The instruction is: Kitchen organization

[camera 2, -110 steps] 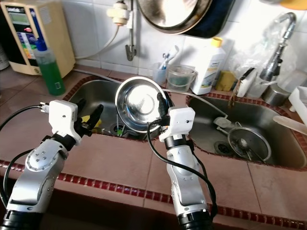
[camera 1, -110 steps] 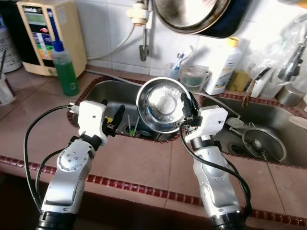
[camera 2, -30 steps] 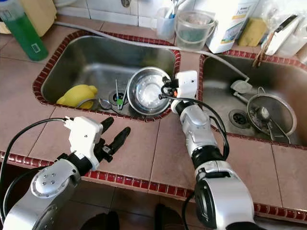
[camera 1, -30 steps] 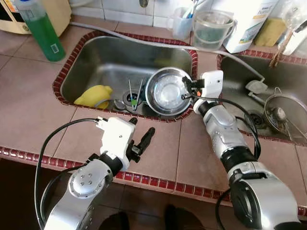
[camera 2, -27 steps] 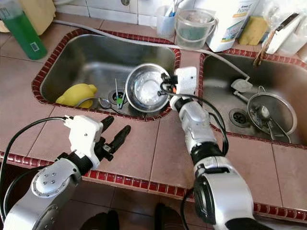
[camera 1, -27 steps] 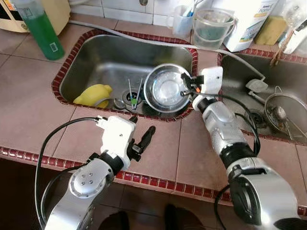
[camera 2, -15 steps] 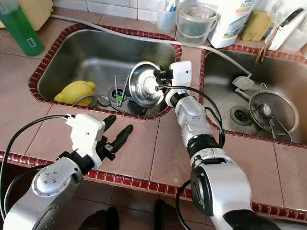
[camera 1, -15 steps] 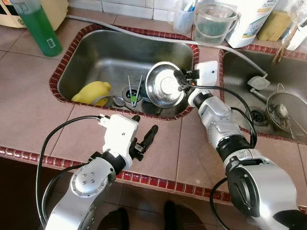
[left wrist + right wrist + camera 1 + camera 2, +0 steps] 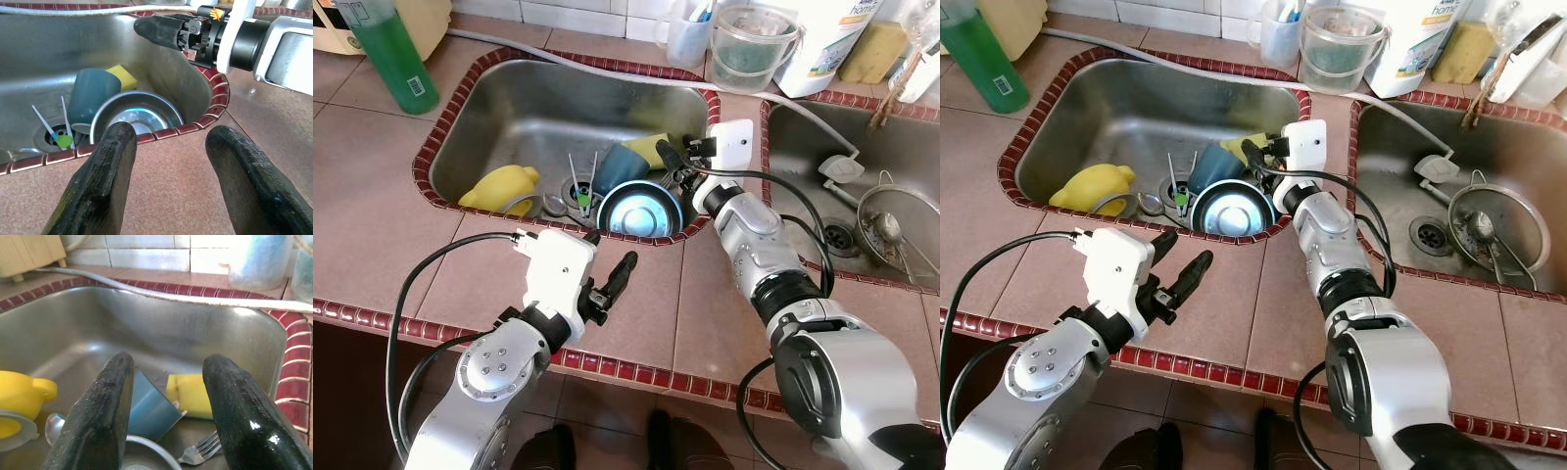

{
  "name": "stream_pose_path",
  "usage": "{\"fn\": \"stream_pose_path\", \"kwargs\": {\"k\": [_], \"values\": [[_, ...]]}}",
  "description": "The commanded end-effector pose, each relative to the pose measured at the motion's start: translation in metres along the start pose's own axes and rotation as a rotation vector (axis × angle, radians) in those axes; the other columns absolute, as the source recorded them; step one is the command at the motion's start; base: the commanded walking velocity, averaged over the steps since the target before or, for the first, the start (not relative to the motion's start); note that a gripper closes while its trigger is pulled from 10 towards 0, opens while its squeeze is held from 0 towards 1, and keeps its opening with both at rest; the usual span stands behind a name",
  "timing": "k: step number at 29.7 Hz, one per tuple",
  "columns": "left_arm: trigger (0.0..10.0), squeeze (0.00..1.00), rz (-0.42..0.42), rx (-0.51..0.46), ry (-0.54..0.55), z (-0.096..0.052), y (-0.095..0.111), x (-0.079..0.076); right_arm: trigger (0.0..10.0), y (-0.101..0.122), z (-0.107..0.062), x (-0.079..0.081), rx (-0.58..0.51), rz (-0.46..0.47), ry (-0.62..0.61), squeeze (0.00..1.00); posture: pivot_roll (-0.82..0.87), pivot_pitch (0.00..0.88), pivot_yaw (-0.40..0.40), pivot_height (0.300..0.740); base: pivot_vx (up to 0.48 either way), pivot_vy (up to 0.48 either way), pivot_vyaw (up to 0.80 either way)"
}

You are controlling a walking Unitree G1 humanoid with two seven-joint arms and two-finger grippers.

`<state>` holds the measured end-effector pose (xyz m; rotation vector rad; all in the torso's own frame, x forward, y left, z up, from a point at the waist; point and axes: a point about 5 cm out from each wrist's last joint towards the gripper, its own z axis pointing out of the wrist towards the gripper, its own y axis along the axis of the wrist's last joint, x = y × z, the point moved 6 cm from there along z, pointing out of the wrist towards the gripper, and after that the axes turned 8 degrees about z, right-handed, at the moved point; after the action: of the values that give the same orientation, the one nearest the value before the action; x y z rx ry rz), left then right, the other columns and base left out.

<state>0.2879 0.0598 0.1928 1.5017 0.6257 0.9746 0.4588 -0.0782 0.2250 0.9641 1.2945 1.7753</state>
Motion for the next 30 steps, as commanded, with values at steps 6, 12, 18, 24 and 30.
{"fn": "stream_pose_path", "kwargs": {"k": [6, 12, 18, 24, 30], "values": [[10.0, 0.00, 0.005, -0.013, 0.033, 0.005, 0.000, 0.009, 10.0, 0.012, -0.008, -0.006, -0.098, -0.030, -0.008, 1.00, -0.09, 0.252, -0.055, 0.732, 0.000, 0.000, 0.00], [10.0, 0.00, -0.046, -0.027, 0.124, 0.015, -0.007, 0.036, 10.0, 0.021, -0.024, -0.014, -0.206, -0.141, -0.046, 0.00, -0.10, 0.185, -0.056, 0.732, 0.000, 0.000, 0.00], [10.0, 0.00, -0.095, -0.039, 0.277, 0.025, -0.022, 0.072, 10.0, 0.025, -0.038, -0.020, -0.278, -0.140, -0.098, 0.00, -0.10, 0.109, -0.070, 0.732, 0.000, 0.000, 0.00], [10.0, 0.00, -0.108, -0.065, 0.334, 0.030, -0.020, 0.081, 10.0, 0.022, -0.046, -0.014, -0.313, -0.162, -0.123, 0.00, -0.10, 0.072, -0.082, 0.732, 0.000, 0.000, 0.00], [10.0, 0.00, -0.242, -0.029, 0.412, 0.030, -0.038, 0.095, 10.0, 0.014, -0.057, -0.009, -0.324, -0.133, -0.161, 0.00, -0.10, 0.052, -0.078, 0.732, 0.000, 0.000, 0.00]]}}
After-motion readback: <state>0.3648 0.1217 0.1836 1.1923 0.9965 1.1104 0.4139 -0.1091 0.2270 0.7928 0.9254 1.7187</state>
